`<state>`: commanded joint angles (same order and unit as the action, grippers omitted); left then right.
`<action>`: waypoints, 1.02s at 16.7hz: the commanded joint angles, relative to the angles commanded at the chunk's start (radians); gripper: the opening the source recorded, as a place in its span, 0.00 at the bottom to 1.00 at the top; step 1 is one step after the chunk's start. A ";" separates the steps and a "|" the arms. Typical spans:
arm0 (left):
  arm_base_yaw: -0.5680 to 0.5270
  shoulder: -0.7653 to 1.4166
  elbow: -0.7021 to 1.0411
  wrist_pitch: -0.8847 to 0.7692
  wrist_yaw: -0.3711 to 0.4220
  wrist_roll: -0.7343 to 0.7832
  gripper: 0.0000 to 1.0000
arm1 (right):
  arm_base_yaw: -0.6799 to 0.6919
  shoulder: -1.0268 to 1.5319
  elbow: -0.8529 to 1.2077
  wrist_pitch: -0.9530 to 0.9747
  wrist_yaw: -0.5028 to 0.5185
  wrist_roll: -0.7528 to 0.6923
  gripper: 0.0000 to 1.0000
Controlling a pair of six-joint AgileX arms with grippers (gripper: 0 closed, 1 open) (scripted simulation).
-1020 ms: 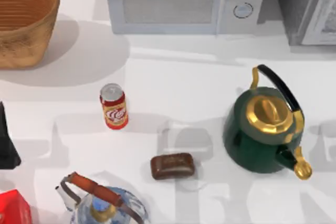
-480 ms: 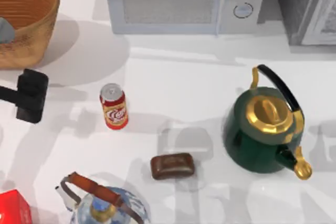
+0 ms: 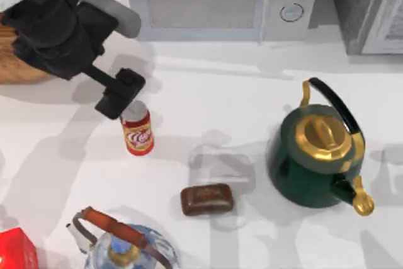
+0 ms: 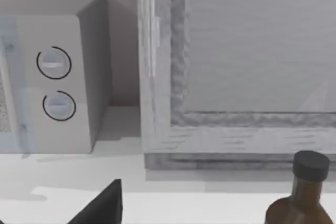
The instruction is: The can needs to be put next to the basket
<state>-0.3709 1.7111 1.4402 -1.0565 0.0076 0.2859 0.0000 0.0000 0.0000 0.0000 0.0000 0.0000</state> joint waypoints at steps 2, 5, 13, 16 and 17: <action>-0.032 0.137 0.125 -0.086 -0.001 0.026 1.00 | 0.000 0.000 0.000 0.000 0.000 0.000 1.00; -0.069 0.291 0.274 -0.178 -0.004 0.056 1.00 | 0.000 0.000 0.000 0.000 0.000 0.000 1.00; -0.081 0.359 0.340 -0.220 -0.006 0.069 1.00 | 0.000 0.000 0.000 0.000 0.000 0.000 1.00; -0.084 0.368 0.302 -0.179 -0.006 0.072 1.00 | 0.000 0.000 0.000 0.000 0.000 0.000 1.00; -0.084 0.373 0.277 -0.147 -0.006 0.072 1.00 | 0.000 0.000 0.000 0.000 0.000 0.000 1.00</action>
<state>-0.4550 2.0842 1.7168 -1.2037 0.0013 0.3582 0.0000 0.0000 0.0000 0.0000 0.0000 0.0000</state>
